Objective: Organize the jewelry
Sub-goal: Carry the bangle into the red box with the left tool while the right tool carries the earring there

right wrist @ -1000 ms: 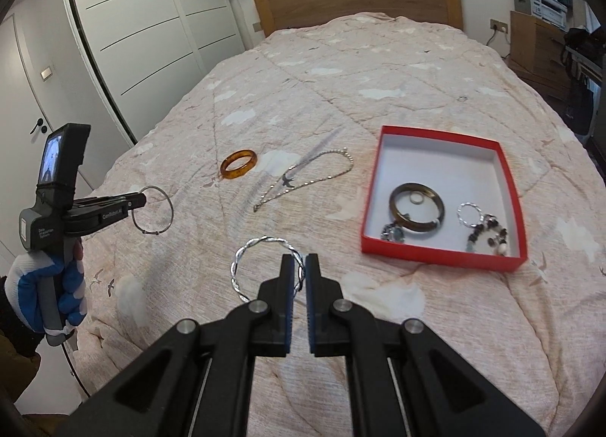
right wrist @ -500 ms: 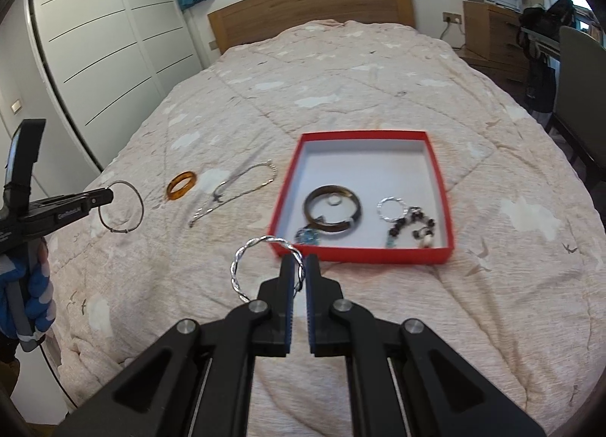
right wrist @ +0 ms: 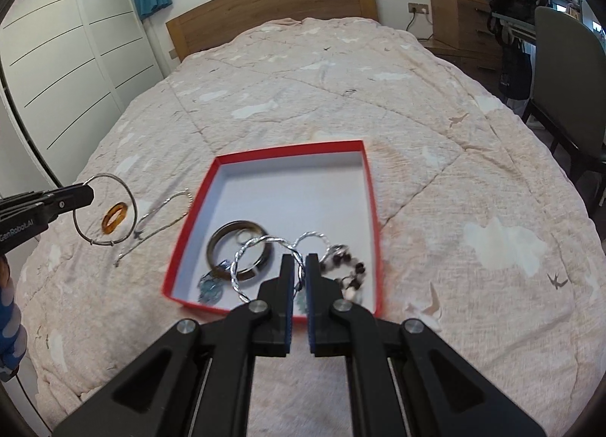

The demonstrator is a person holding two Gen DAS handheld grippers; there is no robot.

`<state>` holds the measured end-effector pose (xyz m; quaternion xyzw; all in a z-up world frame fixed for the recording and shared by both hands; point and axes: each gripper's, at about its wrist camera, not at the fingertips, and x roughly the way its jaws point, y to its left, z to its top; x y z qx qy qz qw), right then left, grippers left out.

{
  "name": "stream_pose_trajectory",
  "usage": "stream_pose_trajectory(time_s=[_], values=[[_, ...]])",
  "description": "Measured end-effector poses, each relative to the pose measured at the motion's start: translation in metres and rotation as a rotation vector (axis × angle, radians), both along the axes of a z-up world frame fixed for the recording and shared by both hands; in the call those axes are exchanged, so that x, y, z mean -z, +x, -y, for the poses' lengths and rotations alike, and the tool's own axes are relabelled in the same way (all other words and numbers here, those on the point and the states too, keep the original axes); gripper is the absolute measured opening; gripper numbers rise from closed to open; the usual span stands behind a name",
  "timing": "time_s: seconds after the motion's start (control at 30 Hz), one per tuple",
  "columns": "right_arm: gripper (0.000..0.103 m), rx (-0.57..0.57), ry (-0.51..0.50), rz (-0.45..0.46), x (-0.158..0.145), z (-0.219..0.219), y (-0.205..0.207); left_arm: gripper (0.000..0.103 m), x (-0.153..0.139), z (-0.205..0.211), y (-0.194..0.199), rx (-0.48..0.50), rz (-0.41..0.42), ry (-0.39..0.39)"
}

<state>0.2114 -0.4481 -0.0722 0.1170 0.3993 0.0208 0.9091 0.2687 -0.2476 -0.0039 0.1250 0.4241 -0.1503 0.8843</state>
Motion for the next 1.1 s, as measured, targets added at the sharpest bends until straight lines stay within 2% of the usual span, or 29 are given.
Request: stream_pose_trajectory(time_s=[0.23,0.4,0.93,1.1], values=[[0.005,0.012,-0.004,-0.032,0.021,0.019,0.04,0.004,0.023,0.054,0.032,0.07,-0.036,-0.018],[0.005,-0.006,-0.009,-0.055,0.032,0.023,0.065,0.004,0.044,0.077,0.053,0.083,-0.071,-0.034],[0.005,-0.05,-0.093,-0.166,0.073,0.009,0.108,0.005,0.11,0.06,0.091,0.003,-0.172,-0.026],[0.006,-0.065,-0.148,-0.169,0.075,0.002,0.112,0.005,0.116,0.06,0.091,-0.002,-0.172,-0.017]])
